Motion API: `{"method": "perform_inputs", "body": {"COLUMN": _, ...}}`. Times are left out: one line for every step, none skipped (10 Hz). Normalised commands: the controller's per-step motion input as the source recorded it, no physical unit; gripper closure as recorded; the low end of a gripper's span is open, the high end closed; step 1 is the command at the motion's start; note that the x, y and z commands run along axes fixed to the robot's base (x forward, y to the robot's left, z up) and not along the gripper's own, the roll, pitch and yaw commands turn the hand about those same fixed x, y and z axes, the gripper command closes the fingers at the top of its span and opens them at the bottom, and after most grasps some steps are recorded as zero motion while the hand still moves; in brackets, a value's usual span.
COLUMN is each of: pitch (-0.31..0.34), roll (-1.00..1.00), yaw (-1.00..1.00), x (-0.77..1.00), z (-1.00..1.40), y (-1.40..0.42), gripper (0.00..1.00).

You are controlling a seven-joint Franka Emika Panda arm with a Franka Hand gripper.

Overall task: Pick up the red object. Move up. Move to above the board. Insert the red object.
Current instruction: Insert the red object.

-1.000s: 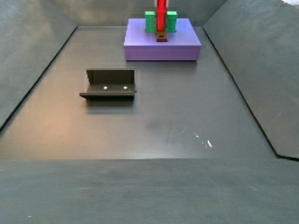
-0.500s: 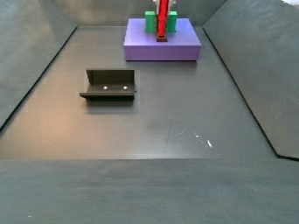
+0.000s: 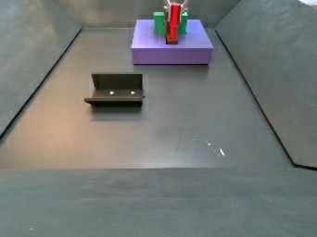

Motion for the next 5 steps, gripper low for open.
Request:
{"method": "perform_inputs", "body": {"pitch": 0.000, "roll": 0.12, "yaw": -0.03, "x": 0.12, "z": -0.36, "y": 0.00, "gripper": 1.00}}
{"method": "perform_inputs", "body": {"pitch": 0.000, "roll": 0.17, "yaw": -0.02, "x": 0.17, "z": -0.39, "y": 0.00, "gripper": 1.00}}
{"method": "perform_inputs", "body": {"pitch": 0.000, "roll": 0.18, "yaw": -0.05, "x": 0.21, "z": -0.36, "y": 0.00, "gripper": 1.00}}
{"method": "perform_inputs", "body": {"pitch": 0.000, "roll": 0.16, "yaw": -0.04, "x": 0.18, "z": -0.33, "y": 0.00, "gripper": 1.00}}
{"method": "perform_inputs", "body": {"pitch": 0.000, "roll": 0.10, "yaw": -0.06, "x": 0.00, "z": -0.42, "y": 0.00, "gripper": 1.00}}
